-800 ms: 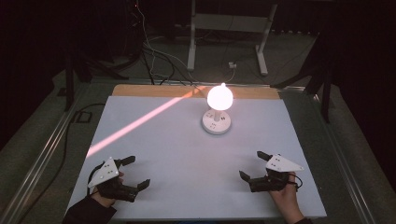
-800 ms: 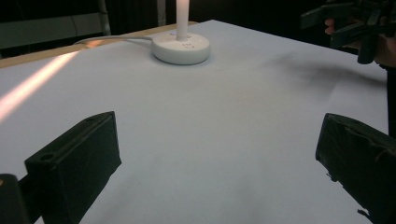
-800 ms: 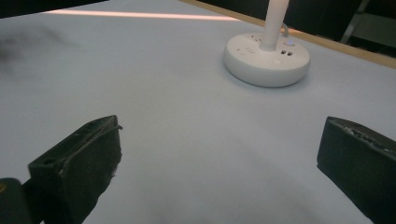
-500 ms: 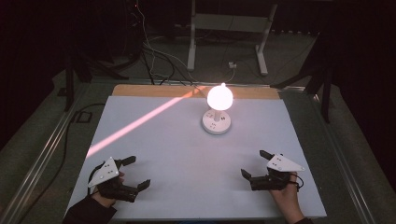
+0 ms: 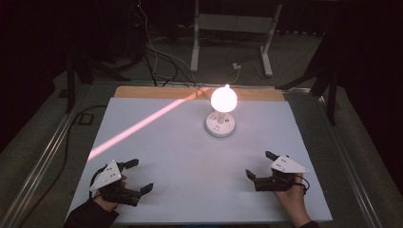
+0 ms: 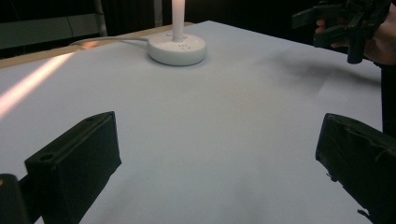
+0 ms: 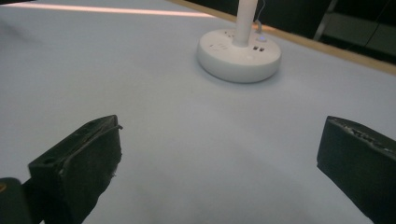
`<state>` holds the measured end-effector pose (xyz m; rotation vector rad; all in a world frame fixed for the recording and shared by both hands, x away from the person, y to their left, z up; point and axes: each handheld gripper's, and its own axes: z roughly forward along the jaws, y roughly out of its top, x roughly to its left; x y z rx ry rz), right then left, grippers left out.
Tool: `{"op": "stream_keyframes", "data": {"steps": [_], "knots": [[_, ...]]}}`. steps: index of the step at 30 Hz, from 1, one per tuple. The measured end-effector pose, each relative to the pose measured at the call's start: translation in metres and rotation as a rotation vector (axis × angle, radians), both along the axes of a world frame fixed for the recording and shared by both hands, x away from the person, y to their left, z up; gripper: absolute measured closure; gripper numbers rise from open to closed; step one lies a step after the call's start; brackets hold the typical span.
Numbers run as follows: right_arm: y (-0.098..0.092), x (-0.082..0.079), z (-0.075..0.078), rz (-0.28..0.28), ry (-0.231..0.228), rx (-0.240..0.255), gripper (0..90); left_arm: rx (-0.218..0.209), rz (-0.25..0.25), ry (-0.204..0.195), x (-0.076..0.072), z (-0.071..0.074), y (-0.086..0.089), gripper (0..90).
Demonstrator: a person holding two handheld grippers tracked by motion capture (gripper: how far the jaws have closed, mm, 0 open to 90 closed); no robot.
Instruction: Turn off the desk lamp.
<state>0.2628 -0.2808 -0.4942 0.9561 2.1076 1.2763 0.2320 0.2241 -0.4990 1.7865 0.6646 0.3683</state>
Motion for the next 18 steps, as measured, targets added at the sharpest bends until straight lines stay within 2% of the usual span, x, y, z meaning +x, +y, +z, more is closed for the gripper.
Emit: {"op": "stream_keyframes", "data": {"steps": [3, 6, 10, 18], "knots": [[0.000, 0.001, 0.006, -0.005, 0.012, 0.024, 0.0, 0.000, 0.001, 0.003, 0.000, -0.001, 0.000, 0.5], [0.000, 0.003, 0.013, -0.027, 0.009, 0.014, 0.0, -0.010, 0.002, 0.008, 0.001, -0.001, 0.000, 0.5], [-0.002, 0.006, 0.022, -0.046, 0.016, 0.043, 0.0, -0.008, -0.002, 0.009, 0.001, -0.001, -0.001, 0.5], [-0.002, 0.015, 0.043, -0.065, 0.012, 0.029, 0.0, -0.013, -0.001, 0.011, 0.001, -0.001, -0.001, 0.5]]}}
